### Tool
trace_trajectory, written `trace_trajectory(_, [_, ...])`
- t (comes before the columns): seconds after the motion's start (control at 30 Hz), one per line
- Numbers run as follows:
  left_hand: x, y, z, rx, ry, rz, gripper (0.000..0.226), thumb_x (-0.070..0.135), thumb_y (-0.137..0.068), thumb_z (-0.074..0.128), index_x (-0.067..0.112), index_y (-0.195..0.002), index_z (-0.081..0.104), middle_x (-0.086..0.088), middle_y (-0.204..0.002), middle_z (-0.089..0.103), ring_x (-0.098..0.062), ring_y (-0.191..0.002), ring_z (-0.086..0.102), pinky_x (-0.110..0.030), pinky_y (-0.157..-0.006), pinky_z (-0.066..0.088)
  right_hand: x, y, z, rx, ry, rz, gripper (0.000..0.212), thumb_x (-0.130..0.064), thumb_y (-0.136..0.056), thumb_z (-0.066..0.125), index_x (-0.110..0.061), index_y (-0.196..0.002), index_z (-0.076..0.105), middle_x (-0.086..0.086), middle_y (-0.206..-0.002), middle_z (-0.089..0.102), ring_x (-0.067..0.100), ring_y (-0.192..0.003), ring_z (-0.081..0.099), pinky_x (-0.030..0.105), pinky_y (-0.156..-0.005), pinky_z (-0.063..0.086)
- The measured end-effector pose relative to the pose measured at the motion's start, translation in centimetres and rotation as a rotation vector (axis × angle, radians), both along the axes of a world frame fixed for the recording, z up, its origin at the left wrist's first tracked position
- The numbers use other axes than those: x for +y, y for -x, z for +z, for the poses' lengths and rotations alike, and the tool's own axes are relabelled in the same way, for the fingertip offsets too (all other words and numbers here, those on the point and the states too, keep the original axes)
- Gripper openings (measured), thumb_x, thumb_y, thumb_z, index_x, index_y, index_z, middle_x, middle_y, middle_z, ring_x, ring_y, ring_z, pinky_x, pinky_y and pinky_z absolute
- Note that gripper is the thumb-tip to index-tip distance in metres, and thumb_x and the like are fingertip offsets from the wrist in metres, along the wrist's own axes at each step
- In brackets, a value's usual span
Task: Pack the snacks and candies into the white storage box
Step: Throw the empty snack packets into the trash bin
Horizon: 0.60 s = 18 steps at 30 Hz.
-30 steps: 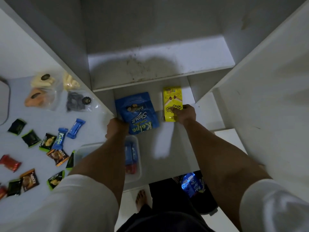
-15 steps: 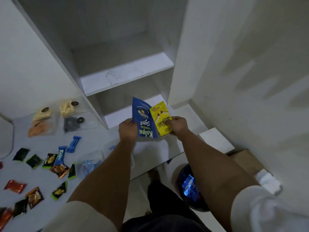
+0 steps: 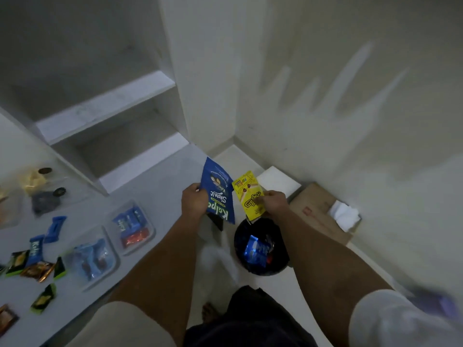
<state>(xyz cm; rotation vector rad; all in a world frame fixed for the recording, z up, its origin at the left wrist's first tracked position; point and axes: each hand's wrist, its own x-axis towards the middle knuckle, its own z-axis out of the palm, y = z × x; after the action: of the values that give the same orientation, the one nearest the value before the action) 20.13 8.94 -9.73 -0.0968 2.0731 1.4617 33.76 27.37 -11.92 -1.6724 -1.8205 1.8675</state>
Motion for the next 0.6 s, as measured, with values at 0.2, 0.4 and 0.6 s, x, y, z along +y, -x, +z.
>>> trace_trajectory(0.2, [4.4, -5.7, -2.5, -0.057, 0.086, -0.146, 0.019, 0.009, -0.093, 0.049, 0.007, -0.094, 0.067, -0.027, -0.097, 0.070, -0.037, -0.081, 0.070, -0.061, -0.079, 0.057, 3.6, -7.0, -2.7, -0.120, 0.058, -0.005, 0.013, -0.008, -0.072, 0.082, -0.006, -0.078, 0.071, 0.024, -0.097, 0.075, 0.038, -0.087, 0.074, 0.059, -0.076, 0.061])
trace_trajectory(0.4, [8.6, -10.3, -6.9, -0.118, 0.234, -0.320, 0.008, 0.011, -0.093, 0.060, 0.017, -0.096, 0.065, -0.013, -0.100, 0.071, -0.037, -0.094, 0.070, -0.054, -0.086, 0.059, 7.1, -11.9, -5.1, -0.202, 0.098, -0.005, 0.023, -0.011, -0.077, 0.079, 0.000, -0.096, 0.072, 0.023, -0.099, 0.074, 0.031, -0.079, 0.072, 0.038, -0.060, 0.060])
trace_trajectory(0.6, [11.6, -14.2, -11.3, -0.193, 0.217, -0.268, 0.027, 0.033, -0.091, 0.055, 0.009, -0.094, 0.069, -0.017, -0.095, 0.071, -0.037, -0.088, 0.072, -0.058, -0.080, 0.060, 9.6, -13.7, -7.9, -0.215, 0.147, 0.049, 0.019, -0.017, -0.078, 0.078, -0.005, -0.090, 0.071, 0.014, -0.097, 0.075, 0.028, -0.084, 0.073, 0.049, -0.080, 0.063])
